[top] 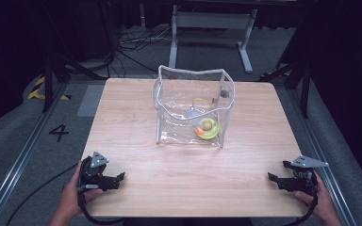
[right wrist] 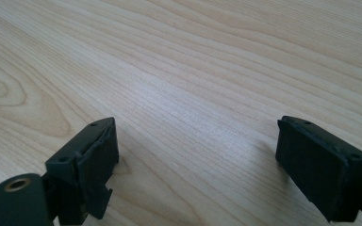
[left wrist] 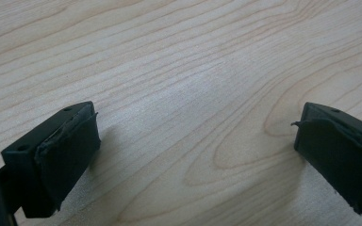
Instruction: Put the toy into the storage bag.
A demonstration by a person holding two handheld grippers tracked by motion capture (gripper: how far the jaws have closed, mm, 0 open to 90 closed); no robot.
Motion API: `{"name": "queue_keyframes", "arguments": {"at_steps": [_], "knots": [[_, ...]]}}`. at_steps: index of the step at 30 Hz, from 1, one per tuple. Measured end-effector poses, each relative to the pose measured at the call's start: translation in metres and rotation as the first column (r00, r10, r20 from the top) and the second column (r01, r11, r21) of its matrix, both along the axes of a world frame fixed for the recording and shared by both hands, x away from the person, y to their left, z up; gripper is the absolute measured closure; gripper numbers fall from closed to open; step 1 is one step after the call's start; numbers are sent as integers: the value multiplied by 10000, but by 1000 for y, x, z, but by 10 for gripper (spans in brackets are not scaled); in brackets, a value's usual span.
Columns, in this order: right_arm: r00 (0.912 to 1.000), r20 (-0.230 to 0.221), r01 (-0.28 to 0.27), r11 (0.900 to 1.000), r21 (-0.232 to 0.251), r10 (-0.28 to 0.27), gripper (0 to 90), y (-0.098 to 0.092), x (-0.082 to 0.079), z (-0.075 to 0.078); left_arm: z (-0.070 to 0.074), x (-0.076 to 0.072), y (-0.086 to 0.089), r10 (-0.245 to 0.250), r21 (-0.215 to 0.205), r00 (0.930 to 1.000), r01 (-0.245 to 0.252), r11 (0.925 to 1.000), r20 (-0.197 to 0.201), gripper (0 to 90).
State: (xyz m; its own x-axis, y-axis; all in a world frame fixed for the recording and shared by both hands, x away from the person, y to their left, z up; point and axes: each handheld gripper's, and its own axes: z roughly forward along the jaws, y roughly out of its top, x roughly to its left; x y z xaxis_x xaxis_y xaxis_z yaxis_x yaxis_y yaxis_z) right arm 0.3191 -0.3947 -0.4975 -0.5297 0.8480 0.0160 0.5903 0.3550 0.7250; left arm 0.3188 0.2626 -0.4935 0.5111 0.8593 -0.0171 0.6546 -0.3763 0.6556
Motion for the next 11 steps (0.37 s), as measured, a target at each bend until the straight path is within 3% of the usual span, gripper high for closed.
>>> {"name": "queue_keyframes", "arguments": {"at_steps": [11], "knots": [[10000, 1, 5, 10000, 1, -5, 134, 0, 0, 0, 0, 0, 0, 55, 6, 10000, -55, 10000, -13, 5]]}}
